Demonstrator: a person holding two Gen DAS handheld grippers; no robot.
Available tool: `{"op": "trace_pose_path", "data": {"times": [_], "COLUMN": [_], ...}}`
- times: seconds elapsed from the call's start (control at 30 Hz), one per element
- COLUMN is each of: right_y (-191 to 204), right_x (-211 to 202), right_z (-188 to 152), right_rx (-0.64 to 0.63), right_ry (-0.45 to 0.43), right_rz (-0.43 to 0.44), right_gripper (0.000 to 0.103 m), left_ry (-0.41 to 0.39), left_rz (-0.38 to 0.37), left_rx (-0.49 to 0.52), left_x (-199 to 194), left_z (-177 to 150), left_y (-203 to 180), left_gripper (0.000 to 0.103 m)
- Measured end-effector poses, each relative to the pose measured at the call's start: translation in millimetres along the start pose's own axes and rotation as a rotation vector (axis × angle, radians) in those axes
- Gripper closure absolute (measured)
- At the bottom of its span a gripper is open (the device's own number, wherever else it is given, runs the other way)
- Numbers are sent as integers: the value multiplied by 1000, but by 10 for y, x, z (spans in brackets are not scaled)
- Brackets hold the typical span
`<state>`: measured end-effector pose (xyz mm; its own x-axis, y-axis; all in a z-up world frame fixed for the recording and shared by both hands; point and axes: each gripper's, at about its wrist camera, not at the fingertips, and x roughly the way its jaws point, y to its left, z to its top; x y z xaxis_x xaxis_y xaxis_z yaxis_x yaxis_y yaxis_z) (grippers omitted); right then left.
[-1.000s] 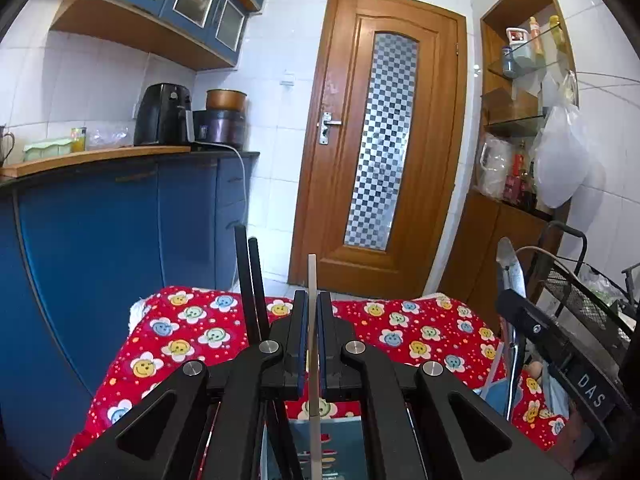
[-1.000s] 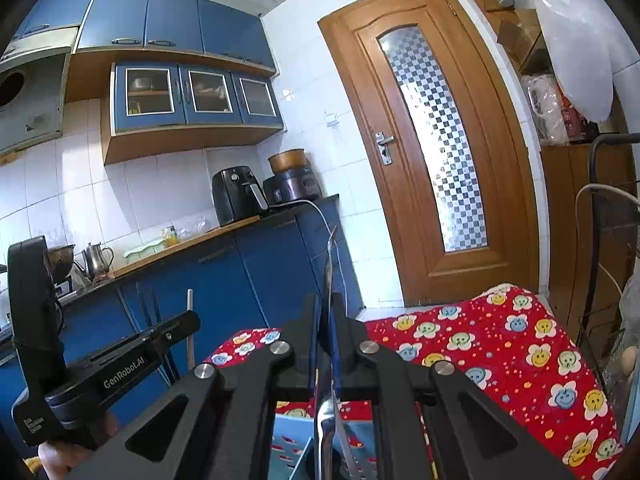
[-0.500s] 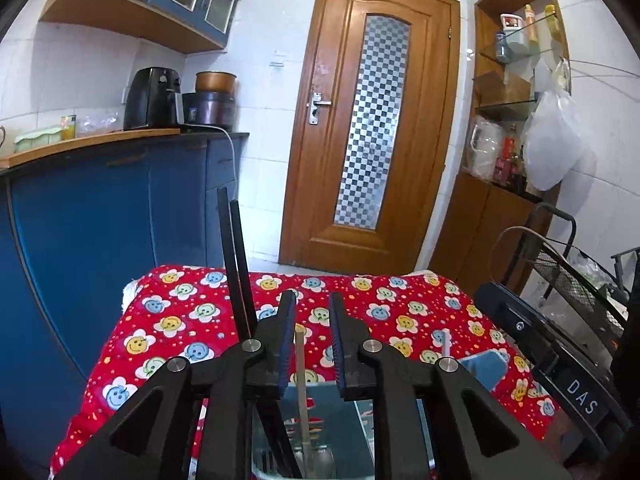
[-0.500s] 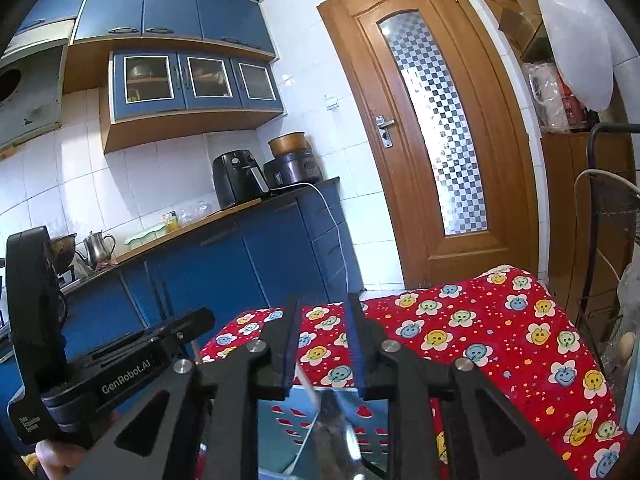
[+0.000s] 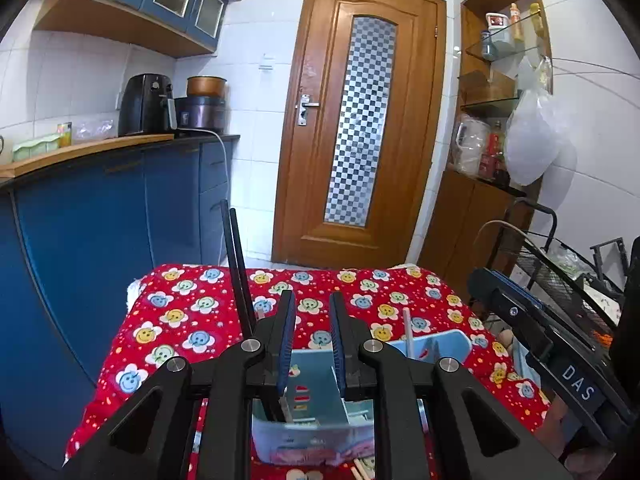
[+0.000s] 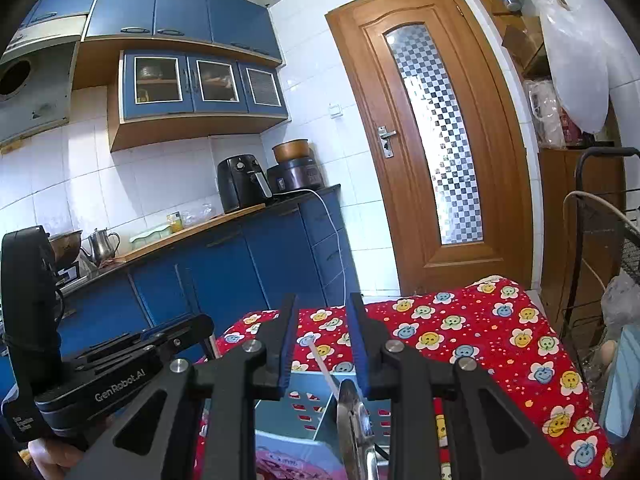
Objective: Organize utensils
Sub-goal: 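Lower both into the caddy and open both grippers, then move both tools back over the remaining utensils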
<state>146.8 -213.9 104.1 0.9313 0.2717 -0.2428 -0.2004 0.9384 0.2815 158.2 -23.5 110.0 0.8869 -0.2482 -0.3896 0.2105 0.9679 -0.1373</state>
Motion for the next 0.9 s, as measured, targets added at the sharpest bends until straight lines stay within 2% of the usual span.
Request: {"op": "trace_pose_path", "data": {"times": [0.53,0.9], "right_y": [128,164], "right_x": [-388,-747], "right_z": [-84,-292], "right_rx": [-4,25], "right_ry": [48,125], "right_rz": [-37,-57], "right_gripper": [76,76], "left_ry": [39,153], "left_rz": [12,11], "left_rx": [2,-4], "left_x": [-436,-645], "left_z": [-122,-397], "left_y": [37,115], "left_gripper": [86,86]}}
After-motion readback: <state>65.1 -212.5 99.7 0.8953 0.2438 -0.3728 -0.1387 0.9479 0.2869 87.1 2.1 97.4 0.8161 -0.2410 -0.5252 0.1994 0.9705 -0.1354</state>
